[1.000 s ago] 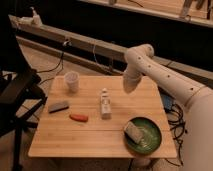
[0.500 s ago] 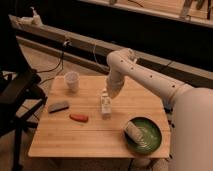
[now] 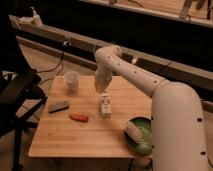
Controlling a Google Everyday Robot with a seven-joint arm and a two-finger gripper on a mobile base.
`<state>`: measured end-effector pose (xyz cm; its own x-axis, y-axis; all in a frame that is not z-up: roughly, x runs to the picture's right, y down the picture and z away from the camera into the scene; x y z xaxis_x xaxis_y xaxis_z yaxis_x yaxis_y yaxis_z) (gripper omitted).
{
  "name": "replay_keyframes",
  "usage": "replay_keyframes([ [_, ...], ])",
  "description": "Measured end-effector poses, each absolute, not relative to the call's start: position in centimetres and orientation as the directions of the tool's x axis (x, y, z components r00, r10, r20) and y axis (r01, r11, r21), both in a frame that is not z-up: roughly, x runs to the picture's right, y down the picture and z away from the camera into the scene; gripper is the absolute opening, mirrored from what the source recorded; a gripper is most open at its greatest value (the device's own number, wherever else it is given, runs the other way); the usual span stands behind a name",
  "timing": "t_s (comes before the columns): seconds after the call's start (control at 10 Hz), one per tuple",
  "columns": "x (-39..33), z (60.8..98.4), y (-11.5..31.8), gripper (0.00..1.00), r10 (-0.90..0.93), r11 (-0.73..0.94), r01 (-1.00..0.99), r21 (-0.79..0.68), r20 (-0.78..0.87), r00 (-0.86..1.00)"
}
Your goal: Move the arm in a circular motion
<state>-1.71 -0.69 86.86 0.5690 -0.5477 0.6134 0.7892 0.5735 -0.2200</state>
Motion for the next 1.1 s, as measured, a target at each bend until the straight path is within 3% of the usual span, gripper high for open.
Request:
replay_keyframes([
  [0.6, 1.2, 89.9, -4.2, 0.00, -0.527, 0.622, 0.744, -0.246, 0.571, 0.629],
  [1.1, 1.2, 90.0, -4.3, 0.01, -0.527, 0.621, 0.744, -0.247, 0.571, 0.630],
])
